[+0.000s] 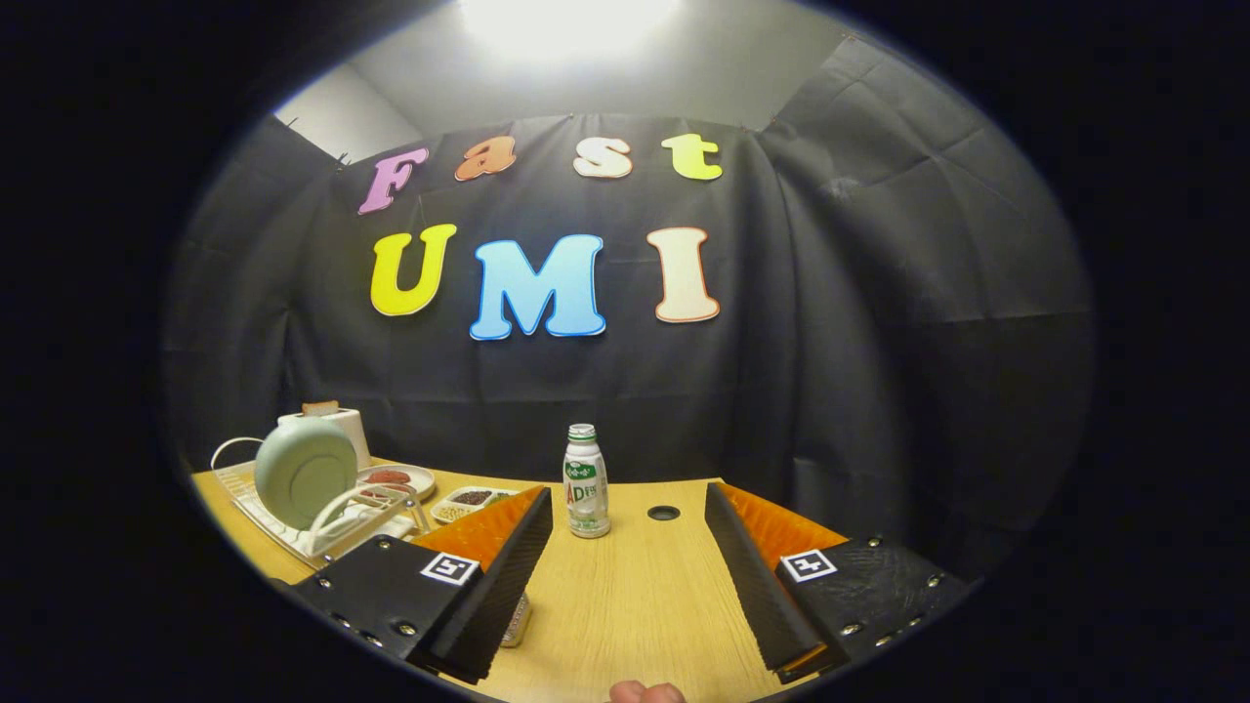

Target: Take the plate from the dish rack, then take the spoon from the basket and place it into the plate.

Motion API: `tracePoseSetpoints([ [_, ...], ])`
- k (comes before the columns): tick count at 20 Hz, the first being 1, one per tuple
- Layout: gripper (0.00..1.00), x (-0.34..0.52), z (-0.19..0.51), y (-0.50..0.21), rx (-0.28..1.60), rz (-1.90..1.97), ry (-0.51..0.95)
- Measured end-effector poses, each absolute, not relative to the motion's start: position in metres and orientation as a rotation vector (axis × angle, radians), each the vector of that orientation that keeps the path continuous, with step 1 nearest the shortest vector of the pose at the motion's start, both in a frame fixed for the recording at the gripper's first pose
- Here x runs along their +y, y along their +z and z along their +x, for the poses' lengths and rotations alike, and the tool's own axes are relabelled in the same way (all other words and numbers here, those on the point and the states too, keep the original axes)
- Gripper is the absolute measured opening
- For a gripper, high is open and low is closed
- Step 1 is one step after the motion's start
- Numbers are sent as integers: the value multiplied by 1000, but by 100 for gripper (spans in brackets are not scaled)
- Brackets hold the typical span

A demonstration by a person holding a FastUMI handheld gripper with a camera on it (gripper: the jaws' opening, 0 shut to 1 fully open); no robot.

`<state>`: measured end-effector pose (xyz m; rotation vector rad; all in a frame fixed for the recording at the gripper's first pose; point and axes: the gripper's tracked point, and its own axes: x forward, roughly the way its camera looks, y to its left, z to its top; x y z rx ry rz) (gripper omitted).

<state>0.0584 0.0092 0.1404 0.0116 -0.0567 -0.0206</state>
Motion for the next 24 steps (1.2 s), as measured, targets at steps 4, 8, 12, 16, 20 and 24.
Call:
tracePoseSetpoints([
  [4,96,37,41,196,-68,-15,-28],
  [8,97,75,33,227,-61,16,-16],
  [12,97,109,38,249,-57,57,-9],
  [16,97,138,44,261,-46,58,6],
  [20,97,161,49,266,-26,66,11],
  [24,96,189,58,268,23,61,40],
])
